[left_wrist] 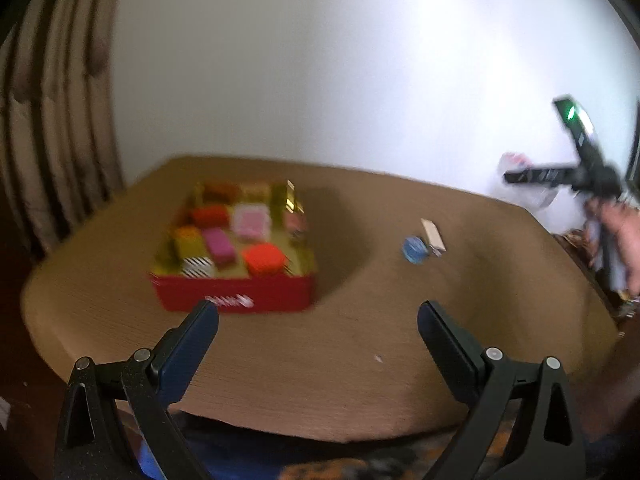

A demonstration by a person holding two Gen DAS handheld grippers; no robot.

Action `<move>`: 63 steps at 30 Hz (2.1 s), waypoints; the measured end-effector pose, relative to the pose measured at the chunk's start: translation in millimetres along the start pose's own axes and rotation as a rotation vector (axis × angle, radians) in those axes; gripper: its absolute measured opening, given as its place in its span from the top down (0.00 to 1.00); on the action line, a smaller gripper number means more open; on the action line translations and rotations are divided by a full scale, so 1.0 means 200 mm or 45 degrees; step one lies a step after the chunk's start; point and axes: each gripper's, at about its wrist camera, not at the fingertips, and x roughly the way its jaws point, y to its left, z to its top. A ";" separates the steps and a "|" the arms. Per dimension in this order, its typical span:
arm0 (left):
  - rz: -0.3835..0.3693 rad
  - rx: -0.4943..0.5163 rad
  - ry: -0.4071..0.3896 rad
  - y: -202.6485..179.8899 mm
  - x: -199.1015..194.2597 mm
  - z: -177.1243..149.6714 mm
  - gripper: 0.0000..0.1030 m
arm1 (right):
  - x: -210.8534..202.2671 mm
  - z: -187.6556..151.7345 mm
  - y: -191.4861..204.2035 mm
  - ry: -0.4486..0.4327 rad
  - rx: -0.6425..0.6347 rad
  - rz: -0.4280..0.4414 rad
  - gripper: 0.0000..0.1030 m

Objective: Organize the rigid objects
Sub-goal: 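Grasp the clear floss box with the right gripper and lift it, then carry the floss box over the tin and open the right gripper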

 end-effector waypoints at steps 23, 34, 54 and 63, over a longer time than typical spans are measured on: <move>0.145 -0.154 -0.046 0.26 -0.03 0.06 0.02 | -0.52 0.75 0.81 -0.268 -0.267 -0.092 0.39; 0.150 -0.218 -0.045 0.32 -0.04 0.07 0.02 | -0.54 0.83 1.09 -0.270 -0.329 -0.031 0.39; 0.288 -0.511 0.099 0.58 0.09 0.01 0.02 | -0.01 0.82 1.85 -0.082 -0.396 0.233 0.39; 0.348 -0.724 0.219 0.78 0.17 -0.07 0.02 | 0.29 0.75 1.92 0.032 -0.329 0.311 0.39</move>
